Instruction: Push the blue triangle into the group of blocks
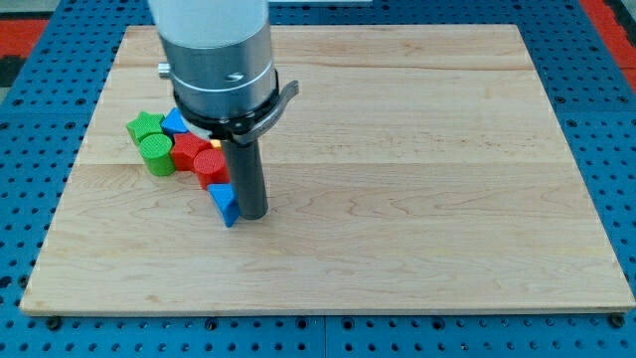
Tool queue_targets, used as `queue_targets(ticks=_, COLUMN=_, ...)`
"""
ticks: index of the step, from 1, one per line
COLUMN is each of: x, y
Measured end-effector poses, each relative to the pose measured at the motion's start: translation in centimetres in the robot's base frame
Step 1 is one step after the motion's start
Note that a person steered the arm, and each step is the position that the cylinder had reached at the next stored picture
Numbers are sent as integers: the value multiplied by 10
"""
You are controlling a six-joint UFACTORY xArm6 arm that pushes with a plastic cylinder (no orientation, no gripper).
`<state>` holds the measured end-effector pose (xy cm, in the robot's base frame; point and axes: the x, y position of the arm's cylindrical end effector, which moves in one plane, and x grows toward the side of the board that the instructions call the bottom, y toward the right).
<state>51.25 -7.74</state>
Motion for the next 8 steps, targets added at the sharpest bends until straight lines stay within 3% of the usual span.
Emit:
queue_targets(ticks=3, x=16, y=-58)
queue_targets(ticks=4, x=-8, y=-86)
queue_targets(ticks=7, x=-23, y=-77)
queue_targets(ticks=8, x=-14, y=-43)
